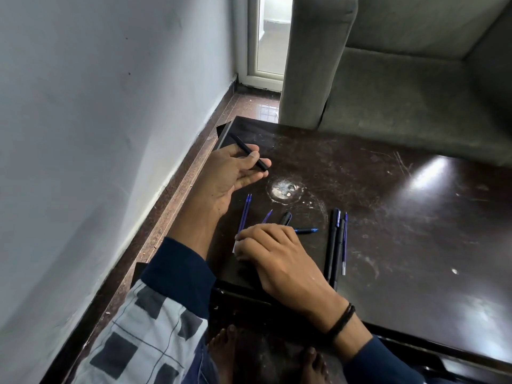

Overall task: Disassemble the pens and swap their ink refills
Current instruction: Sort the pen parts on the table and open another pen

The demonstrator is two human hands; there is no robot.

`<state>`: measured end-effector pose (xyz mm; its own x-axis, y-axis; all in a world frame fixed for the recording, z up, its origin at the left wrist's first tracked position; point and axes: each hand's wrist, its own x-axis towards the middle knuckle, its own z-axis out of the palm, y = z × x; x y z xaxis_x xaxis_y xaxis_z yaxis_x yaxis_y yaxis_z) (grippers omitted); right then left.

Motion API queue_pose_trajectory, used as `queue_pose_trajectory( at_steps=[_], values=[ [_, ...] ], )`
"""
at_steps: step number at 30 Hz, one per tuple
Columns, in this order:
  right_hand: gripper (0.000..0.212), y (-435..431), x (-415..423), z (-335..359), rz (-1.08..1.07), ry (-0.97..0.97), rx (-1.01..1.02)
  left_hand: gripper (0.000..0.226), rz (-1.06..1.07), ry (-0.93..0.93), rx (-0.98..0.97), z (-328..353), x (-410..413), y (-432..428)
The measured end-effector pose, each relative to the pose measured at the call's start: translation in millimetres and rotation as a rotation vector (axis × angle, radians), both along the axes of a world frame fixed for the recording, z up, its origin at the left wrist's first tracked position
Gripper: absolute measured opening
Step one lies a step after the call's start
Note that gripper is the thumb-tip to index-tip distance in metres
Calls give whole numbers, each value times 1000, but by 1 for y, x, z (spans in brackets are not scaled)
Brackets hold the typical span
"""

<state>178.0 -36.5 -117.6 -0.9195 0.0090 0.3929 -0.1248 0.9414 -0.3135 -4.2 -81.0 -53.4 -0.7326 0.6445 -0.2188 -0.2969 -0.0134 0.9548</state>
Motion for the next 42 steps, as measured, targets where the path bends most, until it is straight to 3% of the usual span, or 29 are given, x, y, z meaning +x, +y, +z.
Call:
queue_pose_trajectory(
  at_steps=[6,12,14,22,33,42],
  values=[
    [21,4,-1,9,-90,215,-488,10,-64,-29,4,4,4,2],
    [12,13,-1,31,-231,415,-1278,10,-149,-105,66,10,13,4],
    [13,21,0,33,-293,417,-1401,10,-192,-111,61,11,16,5],
    [6,30,0,28,-442,371,-1456,13,-389,-49,-41,11,26,8],
    [6,33,2,29,-499,296,-1481,11,-474,93,-114,9,28,10],
    [5,35,2,30,-542,131,-1371,11,-222,39,-125,4,20,11]
  ],
)
